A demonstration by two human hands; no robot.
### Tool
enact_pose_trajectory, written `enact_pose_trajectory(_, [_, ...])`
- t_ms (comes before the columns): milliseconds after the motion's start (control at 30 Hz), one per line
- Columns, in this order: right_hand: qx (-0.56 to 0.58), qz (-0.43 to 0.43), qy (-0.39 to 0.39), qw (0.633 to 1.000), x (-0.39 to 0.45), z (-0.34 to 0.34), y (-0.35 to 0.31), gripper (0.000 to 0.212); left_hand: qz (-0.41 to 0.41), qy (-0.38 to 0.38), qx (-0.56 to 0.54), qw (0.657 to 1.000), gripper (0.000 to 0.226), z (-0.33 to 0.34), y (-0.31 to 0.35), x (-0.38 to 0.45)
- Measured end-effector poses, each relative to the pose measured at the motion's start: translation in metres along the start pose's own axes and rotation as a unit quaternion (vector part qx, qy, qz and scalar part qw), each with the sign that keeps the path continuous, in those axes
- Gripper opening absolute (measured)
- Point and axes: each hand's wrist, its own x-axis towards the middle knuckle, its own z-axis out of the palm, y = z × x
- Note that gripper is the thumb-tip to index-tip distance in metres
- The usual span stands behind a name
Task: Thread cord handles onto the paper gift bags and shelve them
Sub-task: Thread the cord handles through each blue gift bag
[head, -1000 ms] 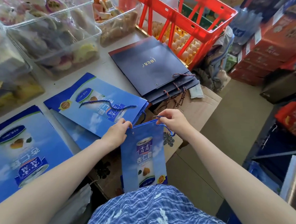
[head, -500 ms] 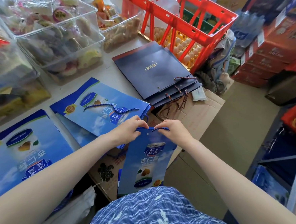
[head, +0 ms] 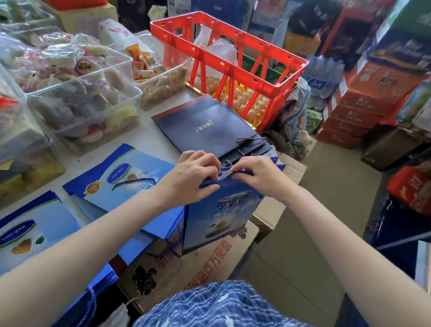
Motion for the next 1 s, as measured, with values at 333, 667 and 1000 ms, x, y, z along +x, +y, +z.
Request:
enact_pose_trajectory(333, [0.214, 0.041, 0.236, 0.947, -0.012, -0.033, -0.018, 0.021, -0.066, 0.065, -0.066, 0.994, 0.039, -0.036, 0.006, 0.019])
enact_pose_trajectory(667, [0.050, 0.026, 0.183, 0.982, -0.010, 0.002, -0.034, 0.010, -0.214, -0.043, -0.221, 0.951, 0.031, -0.036, 0.005, 0.022])
enact_pose_trajectory(1000, [0.004, 0.000, 0.201, 0.979, -0.008, 0.009, -0.033, 0.011, -0.208, -0.035, -0.223, 0.952, 0.025, -0.037, 0.008, 0.028])
